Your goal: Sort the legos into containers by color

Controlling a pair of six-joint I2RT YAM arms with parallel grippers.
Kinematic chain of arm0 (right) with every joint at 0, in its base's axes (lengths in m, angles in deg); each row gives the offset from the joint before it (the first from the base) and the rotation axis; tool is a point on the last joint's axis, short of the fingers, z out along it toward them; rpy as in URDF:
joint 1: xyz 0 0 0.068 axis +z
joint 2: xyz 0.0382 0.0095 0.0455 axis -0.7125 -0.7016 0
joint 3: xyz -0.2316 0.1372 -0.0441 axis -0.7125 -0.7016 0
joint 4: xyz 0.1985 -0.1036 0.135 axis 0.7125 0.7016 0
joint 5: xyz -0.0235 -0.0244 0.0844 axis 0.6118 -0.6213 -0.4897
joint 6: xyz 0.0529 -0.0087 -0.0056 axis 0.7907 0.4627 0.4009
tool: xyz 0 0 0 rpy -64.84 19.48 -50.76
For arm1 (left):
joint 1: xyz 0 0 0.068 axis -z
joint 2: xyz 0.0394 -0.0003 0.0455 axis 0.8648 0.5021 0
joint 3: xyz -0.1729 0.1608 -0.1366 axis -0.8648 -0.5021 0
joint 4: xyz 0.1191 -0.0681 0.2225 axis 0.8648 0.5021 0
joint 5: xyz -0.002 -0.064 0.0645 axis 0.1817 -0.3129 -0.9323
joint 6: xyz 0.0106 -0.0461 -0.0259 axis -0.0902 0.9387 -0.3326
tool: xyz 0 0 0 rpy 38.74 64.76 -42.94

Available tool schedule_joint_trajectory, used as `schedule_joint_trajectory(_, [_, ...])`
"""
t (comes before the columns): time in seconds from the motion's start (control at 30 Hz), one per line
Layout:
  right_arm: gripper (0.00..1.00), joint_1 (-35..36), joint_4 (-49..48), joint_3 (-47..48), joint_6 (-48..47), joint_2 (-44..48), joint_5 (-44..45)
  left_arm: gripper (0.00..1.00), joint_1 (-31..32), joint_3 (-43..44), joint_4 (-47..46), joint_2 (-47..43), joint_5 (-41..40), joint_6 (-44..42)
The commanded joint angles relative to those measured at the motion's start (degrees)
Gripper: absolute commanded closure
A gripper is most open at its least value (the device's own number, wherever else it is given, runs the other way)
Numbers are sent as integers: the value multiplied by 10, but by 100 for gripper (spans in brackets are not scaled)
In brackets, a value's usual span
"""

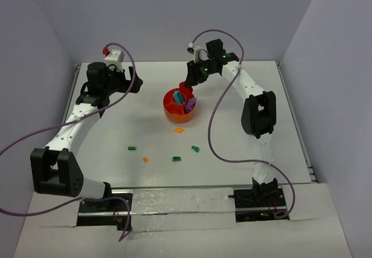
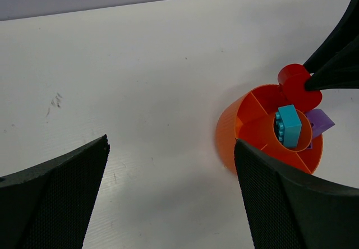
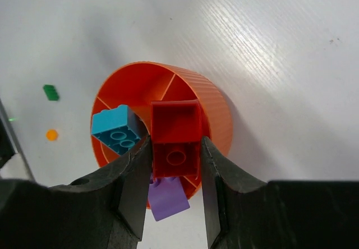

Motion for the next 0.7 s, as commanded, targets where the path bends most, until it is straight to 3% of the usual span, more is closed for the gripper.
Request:
schedule_joint_trajectory(0.0, [100,16,13,15,-37,43,74,1,-3,3,-26,-13,-12,-8])
schedule_joint_trajectory(0.57, [98,40,34,7,-92,51,117,1,-3,-9,-25,-22,-18,-6])
schedule_joint_trajectory(0.67, [85,41,40,9,-98,51,112,1,-3,-11,-21,-25,-14,-7])
